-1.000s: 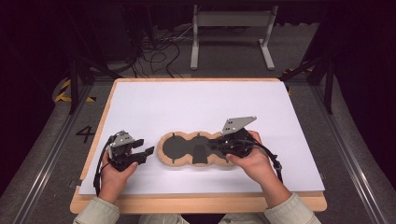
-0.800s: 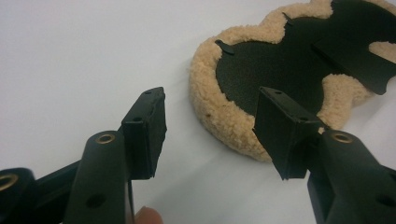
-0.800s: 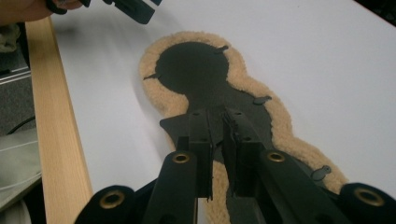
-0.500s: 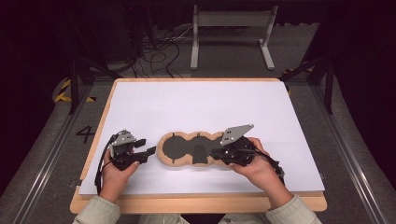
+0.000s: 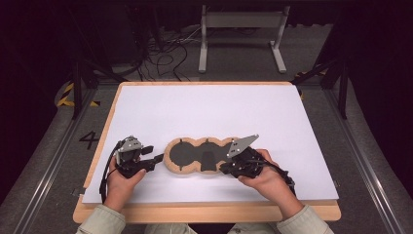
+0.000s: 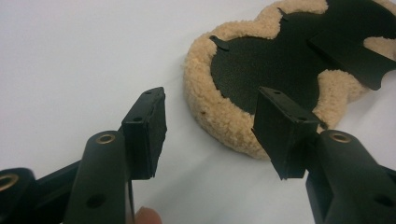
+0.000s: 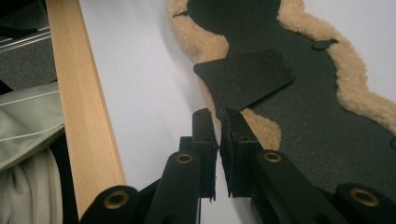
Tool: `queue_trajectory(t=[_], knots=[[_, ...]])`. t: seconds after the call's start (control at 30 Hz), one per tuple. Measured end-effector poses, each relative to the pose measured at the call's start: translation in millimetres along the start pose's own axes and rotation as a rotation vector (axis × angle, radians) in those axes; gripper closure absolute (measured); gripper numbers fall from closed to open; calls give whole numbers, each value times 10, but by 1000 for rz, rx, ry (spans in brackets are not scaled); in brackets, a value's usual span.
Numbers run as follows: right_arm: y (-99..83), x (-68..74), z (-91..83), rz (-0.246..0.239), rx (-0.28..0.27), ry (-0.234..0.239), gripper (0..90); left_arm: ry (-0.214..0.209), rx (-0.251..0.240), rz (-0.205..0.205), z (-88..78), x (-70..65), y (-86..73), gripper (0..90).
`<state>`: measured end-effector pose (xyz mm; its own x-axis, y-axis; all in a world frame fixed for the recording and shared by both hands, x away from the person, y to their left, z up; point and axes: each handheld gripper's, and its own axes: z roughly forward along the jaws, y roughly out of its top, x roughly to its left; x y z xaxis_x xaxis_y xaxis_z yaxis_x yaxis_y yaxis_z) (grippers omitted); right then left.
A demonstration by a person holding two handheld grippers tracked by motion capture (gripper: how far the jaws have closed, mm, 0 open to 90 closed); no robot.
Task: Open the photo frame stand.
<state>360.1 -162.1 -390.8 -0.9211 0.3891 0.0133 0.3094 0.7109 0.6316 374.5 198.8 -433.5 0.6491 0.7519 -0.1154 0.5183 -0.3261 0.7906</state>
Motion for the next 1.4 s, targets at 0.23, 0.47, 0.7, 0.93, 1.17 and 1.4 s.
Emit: queue_trajectory(t=[0.23,0.47,0.7,0.93,1.17,1.4], knots=[[-57,-10,152,16,74,35,890,5,14,1,26,-1,-3,439],[-90,-38,249,29,107,48,897,8,22,12,33,-17,-8,438],[-112,-58,421,47,138,50,900,1,26,2,35,-21,-13,432],[-95,-84,466,70,104,47,900,-2,28,-4,35,-10,-24,431],[-87,-108,425,82,73,48,900,3,25,-10,29,-8,-29,430],[-76,-124,361,92,30,45,900,3,26,-6,36,-8,-30,429]])
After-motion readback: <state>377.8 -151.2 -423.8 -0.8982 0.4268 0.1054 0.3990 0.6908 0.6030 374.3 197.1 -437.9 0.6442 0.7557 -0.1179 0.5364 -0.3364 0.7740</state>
